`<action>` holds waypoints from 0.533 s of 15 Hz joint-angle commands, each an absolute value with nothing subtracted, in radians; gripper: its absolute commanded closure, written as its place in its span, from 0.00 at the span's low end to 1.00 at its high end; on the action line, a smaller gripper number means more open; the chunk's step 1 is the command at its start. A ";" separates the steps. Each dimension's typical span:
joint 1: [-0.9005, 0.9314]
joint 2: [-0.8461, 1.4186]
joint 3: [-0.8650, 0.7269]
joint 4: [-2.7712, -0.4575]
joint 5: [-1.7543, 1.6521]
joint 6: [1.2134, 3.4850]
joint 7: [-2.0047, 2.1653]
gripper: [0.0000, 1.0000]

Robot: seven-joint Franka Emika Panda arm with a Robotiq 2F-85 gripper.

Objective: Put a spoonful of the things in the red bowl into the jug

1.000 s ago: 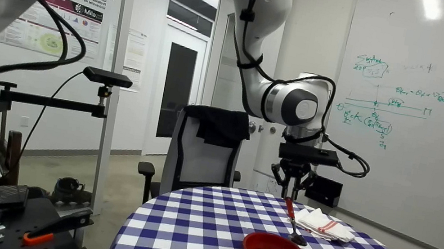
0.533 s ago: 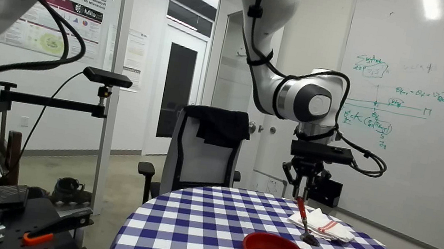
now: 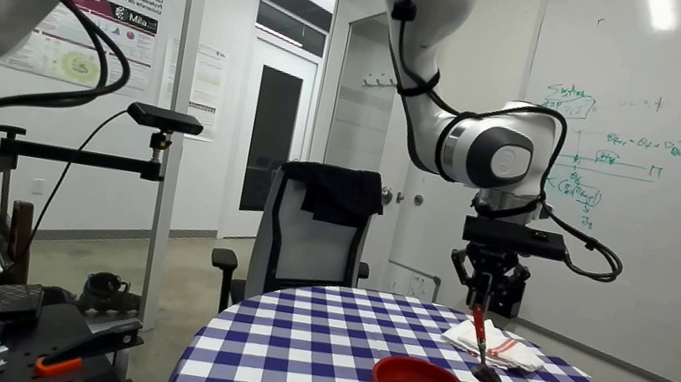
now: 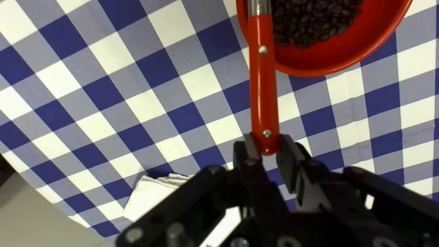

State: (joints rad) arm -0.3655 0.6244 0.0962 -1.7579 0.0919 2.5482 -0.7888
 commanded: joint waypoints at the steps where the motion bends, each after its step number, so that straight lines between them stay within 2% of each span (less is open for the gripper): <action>1: -0.407 0.607 0.125 -1.760 0.166 2.551 -0.832 0.95; 8: -0.480 0.578 0.163 -1.796 0.309 2.618 -0.918 0.95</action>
